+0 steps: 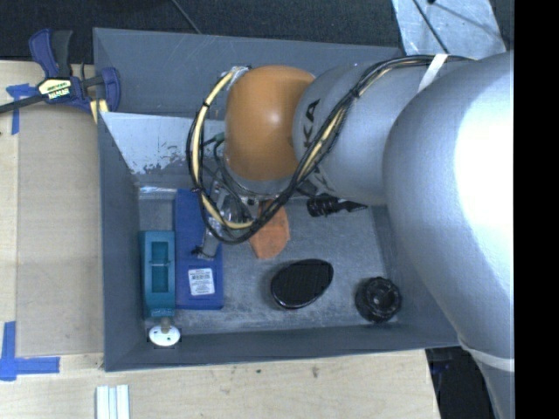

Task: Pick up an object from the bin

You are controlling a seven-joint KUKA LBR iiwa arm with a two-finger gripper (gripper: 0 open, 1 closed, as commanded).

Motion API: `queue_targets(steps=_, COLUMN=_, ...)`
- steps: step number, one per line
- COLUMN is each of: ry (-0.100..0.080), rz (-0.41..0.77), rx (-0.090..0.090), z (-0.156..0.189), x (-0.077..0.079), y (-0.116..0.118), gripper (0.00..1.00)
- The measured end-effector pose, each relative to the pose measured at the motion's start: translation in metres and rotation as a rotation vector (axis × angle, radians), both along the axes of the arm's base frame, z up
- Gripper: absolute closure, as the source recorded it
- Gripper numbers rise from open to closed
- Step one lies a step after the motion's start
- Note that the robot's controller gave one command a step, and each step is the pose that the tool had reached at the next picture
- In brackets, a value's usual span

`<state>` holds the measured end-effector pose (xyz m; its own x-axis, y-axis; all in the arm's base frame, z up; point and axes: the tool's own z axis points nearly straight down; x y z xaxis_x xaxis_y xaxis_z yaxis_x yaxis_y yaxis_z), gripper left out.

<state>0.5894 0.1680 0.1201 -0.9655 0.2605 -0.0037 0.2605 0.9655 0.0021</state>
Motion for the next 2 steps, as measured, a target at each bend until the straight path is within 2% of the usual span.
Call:
queue_targets(steps=1, ry=0.004, rz=0.026, rx=0.000, z=0.001, x=0.009, y=-0.031, gripper=0.00)
queue_targets(steps=2, ry=0.003, rz=0.043, rx=-0.003, z=0.029, x=0.005, y=-0.063, gripper=0.00)
